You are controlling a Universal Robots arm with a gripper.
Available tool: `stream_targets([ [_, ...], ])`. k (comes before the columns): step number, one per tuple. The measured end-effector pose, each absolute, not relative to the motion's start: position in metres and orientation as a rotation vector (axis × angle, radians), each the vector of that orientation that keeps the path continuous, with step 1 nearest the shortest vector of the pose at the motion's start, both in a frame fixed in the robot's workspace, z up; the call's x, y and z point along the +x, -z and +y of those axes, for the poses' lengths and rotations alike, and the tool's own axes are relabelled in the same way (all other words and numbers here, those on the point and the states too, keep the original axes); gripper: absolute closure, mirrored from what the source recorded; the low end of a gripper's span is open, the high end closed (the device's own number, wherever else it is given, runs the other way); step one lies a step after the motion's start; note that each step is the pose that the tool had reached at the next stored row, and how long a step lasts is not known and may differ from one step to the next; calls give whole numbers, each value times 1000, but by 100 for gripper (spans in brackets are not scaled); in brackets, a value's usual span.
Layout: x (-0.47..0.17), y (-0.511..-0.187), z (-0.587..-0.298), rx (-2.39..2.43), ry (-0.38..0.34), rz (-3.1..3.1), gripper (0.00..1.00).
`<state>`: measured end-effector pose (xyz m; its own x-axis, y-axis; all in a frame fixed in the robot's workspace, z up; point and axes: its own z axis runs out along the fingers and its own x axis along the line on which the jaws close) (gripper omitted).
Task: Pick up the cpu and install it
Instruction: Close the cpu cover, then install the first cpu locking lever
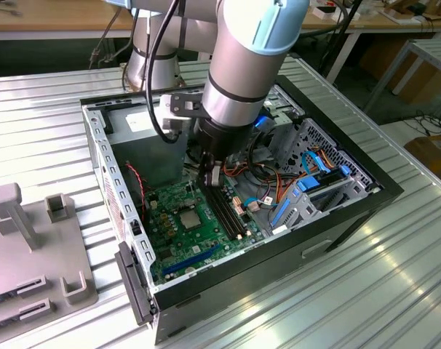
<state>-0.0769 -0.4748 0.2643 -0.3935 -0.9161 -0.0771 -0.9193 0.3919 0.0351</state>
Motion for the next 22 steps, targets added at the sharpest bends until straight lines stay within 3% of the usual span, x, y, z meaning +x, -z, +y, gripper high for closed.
stream_targets([
  [22,-101,-264,-476,-1705,-112,2581,89],
])
